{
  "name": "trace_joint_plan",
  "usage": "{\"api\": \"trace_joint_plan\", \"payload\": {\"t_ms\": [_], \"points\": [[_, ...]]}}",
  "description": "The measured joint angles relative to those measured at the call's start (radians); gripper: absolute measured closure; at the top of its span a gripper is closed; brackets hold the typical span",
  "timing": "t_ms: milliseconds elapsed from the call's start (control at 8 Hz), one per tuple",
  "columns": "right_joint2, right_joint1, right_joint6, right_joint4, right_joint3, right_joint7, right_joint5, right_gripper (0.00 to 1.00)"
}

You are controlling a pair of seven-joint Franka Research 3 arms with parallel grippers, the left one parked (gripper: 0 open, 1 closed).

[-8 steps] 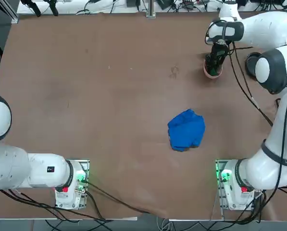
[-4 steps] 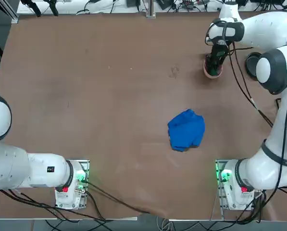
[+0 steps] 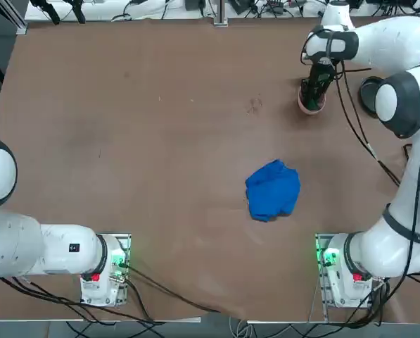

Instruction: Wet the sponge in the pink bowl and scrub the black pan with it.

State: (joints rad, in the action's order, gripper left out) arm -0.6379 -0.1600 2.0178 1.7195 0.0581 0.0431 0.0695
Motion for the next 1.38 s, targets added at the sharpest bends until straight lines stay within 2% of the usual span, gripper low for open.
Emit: {"api": "trace_joint_plan", "payload": {"t_ms": [750, 1375], "points": [[0.135, 0.004, -0.14, -0.002, 0.018, 0.002, -0.001, 0.57], [0.152, 0.004, -0.199, -0.001, 0.035, 0.002, -0.01, 0.57]]}}
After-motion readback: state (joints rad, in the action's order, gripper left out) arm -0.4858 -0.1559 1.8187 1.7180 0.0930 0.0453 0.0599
